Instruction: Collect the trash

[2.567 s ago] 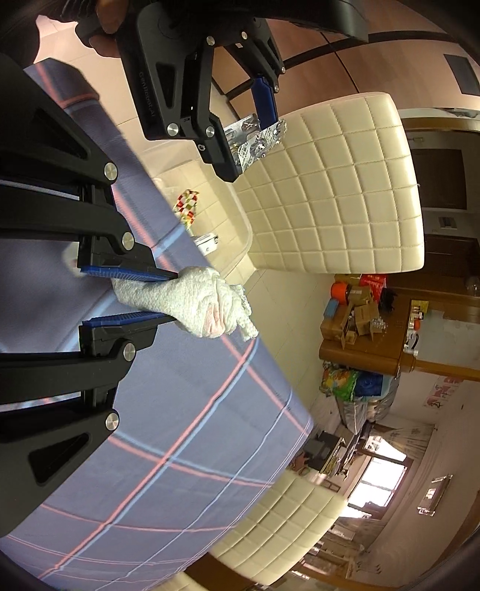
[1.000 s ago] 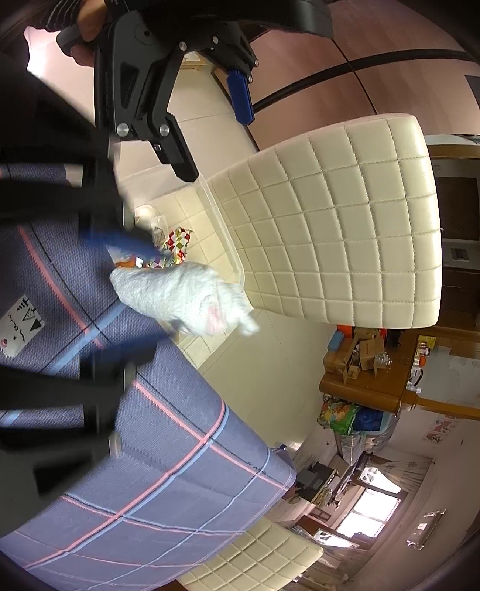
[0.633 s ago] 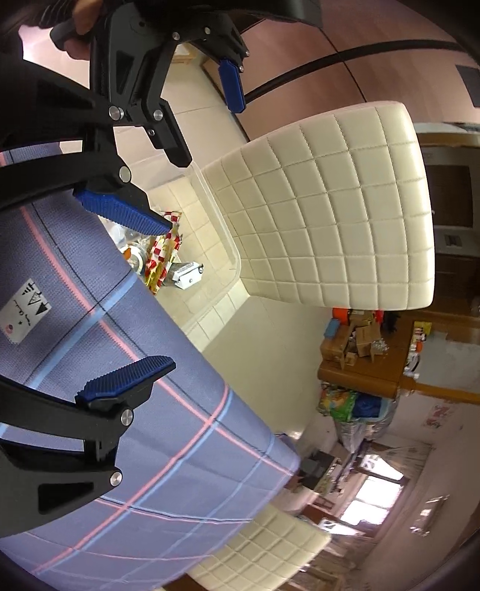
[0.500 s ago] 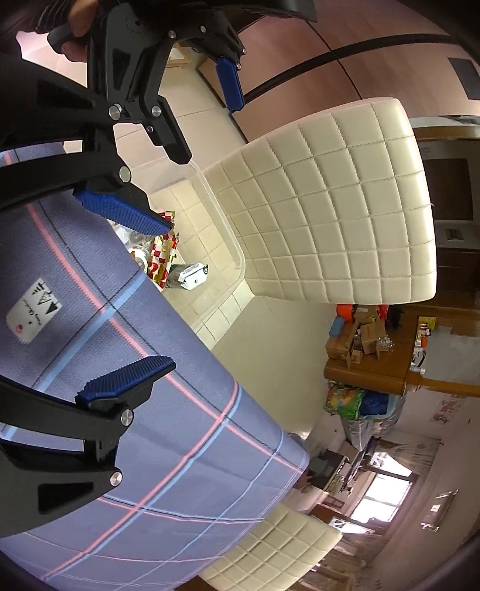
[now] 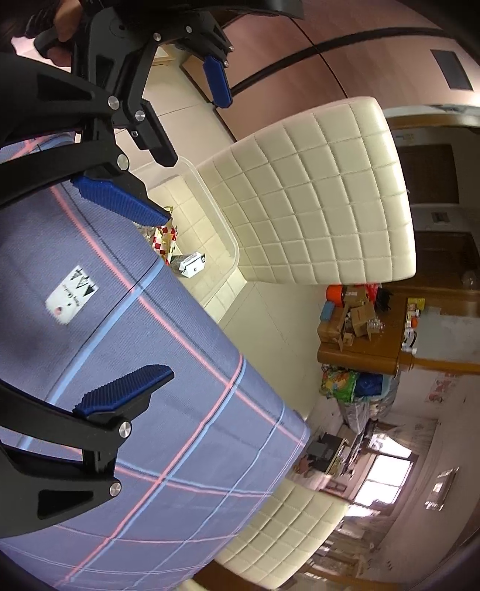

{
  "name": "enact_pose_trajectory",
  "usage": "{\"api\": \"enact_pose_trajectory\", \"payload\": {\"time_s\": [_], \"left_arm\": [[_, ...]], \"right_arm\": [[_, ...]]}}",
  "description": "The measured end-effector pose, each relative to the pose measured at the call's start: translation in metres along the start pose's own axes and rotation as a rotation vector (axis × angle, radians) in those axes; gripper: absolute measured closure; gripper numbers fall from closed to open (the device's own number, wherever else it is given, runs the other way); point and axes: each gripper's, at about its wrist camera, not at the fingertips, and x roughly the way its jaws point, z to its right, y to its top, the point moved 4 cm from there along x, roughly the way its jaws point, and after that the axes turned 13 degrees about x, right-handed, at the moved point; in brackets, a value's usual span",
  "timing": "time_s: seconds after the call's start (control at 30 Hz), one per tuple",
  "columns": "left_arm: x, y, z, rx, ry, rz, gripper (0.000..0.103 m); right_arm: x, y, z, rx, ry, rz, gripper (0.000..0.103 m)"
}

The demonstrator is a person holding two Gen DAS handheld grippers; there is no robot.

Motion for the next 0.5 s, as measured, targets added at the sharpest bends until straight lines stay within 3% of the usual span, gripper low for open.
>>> {"api": "enact_pose_trajectory", "payload": {"time_s": [0.27,0.5], "left_arm": [[-0.024,0.016,0.014,-0.041,-0.013,0.050,0.004],[-0.046,0.030,0.041,-0.029,-0.092,0.099,0.004]], "right_arm": [[-0.022,-0.001,0.032,0.094,-0.130,0.024,0.023],[-0.068,-0.008,0.061,0.182,-0.259,0.073,0.023]]}}
